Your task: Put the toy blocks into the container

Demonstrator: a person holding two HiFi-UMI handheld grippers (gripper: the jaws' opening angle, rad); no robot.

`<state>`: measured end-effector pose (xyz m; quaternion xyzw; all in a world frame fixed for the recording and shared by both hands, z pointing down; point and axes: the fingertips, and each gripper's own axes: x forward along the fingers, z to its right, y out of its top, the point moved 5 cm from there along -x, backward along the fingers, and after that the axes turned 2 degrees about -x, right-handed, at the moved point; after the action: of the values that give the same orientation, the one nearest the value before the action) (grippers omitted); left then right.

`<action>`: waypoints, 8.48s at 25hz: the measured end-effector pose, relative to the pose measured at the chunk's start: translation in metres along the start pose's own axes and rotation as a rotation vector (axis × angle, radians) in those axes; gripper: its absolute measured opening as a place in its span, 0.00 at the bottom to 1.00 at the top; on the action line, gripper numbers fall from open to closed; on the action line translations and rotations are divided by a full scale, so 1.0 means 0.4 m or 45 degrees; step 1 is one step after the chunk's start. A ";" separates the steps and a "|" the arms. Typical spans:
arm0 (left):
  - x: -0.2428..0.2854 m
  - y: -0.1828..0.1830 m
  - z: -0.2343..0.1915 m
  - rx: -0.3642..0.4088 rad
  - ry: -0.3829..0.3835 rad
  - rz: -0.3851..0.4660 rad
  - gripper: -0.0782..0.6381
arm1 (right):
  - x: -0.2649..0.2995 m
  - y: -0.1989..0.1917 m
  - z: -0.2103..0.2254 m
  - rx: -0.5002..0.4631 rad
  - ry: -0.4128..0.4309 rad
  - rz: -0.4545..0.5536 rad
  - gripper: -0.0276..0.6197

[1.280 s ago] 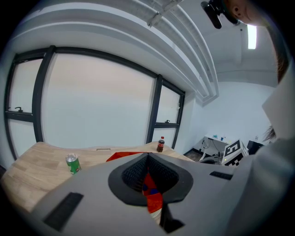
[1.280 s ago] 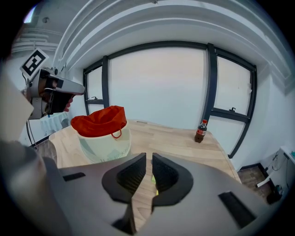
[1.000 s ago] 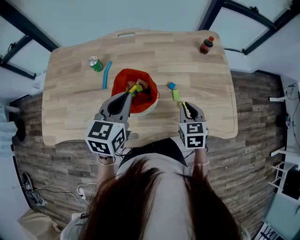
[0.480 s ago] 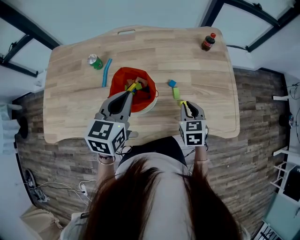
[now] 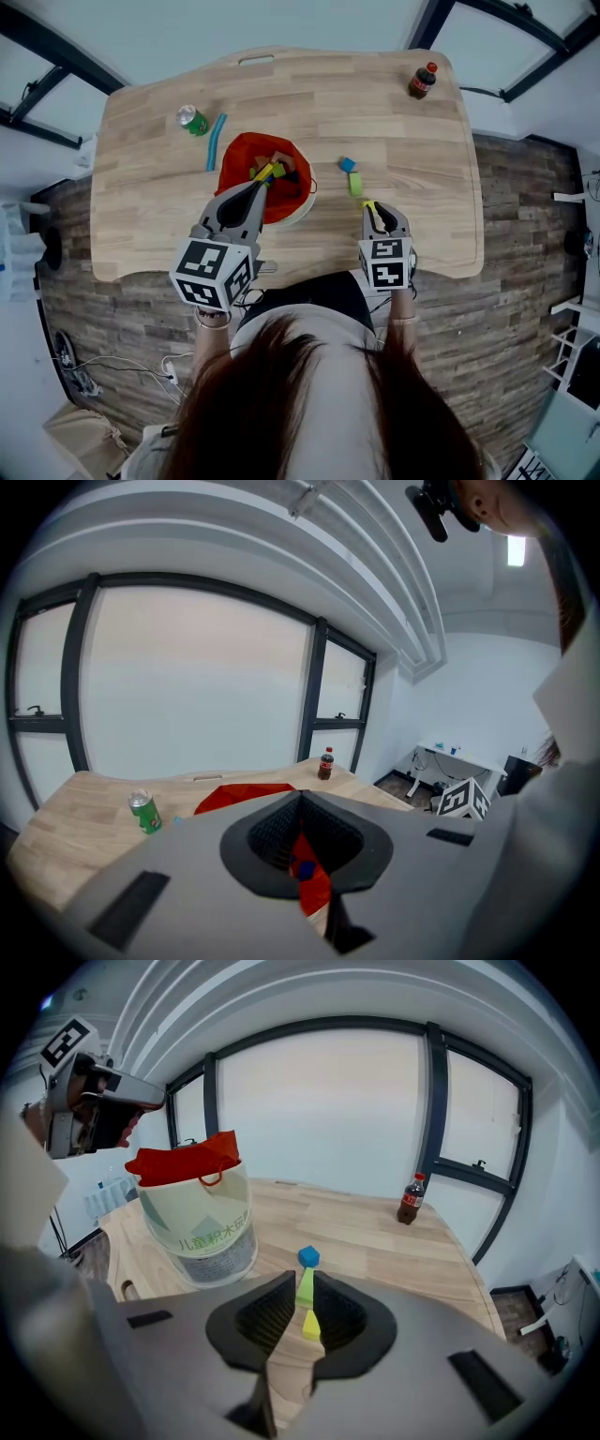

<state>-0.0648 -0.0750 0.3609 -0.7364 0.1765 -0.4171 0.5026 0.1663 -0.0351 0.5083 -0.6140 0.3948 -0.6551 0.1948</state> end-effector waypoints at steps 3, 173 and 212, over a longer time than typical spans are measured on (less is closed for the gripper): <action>0.004 -0.001 0.002 0.005 0.007 -0.008 0.12 | 0.010 -0.008 0.004 0.005 0.003 -0.009 0.12; -0.194 -0.030 -0.057 -0.092 0.201 0.149 0.12 | -0.076 0.281 -0.147 -0.157 0.186 0.345 0.28; -0.312 -0.084 -0.121 -0.192 0.388 0.181 0.12 | -0.035 0.344 -0.302 -0.363 0.368 0.357 0.28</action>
<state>-0.1821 -0.0047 0.3432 -0.6860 0.3330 -0.4726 0.4417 0.0213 -0.0753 0.4030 -0.4743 0.5884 -0.6404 0.1367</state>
